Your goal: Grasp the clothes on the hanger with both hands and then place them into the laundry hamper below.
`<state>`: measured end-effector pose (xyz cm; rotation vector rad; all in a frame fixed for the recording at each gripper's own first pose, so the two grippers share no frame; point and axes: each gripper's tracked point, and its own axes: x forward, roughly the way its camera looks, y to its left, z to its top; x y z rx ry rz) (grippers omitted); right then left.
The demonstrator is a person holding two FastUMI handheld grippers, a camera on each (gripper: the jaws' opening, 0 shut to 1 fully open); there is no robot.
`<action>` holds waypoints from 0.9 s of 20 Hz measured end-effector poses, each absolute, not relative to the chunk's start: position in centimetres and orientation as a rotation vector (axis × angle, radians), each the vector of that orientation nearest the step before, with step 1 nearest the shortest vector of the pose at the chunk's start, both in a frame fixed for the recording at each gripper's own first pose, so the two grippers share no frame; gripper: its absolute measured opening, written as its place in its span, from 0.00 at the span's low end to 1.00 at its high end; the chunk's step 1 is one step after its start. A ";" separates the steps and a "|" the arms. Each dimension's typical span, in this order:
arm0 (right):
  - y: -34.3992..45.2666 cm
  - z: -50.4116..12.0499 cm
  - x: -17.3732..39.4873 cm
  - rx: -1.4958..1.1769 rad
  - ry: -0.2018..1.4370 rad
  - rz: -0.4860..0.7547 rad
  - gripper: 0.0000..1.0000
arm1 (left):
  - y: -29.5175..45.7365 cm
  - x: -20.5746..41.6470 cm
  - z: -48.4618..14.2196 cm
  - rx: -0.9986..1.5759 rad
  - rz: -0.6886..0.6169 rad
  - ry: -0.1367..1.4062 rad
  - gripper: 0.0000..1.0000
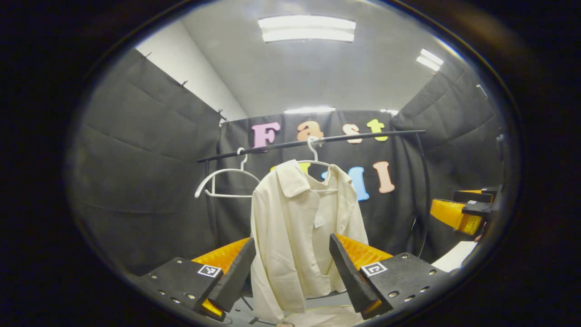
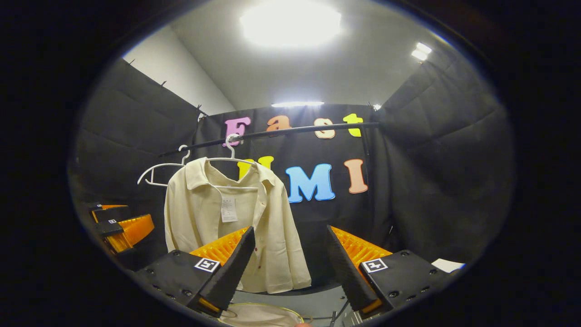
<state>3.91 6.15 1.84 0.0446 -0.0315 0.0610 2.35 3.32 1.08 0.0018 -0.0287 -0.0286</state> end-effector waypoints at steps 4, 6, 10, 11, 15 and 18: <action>7.1 2.4 6.8 0.030 -0.052 0.108 0.98 | 2.4 4.9 1.3 0.001 -0.018 -0.030 0.95; 7.7 2.5 8.2 0.039 -0.053 0.142 0.98 | 2.1 6.4 1.4 0.008 -0.002 -0.029 0.96; 8.5 2.5 11.2 0.044 -0.052 0.199 0.97 | 0.8 9.1 1.2 0.013 0.006 -0.018 0.96; 8.7 2.4 12.0 0.047 -0.052 0.213 0.97 | 0.6 9.8 1.1 0.019 0.013 -0.014 0.96; 9.1 2.0 15.2 0.053 -0.047 0.256 0.98 | -0.4 12.9 0.8 0.020 0.036 -0.009 0.94; 9.5 1.4 17.5 0.070 -0.038 0.286 0.98 | -0.9 15.0 0.1 0.033 0.051 0.003 0.96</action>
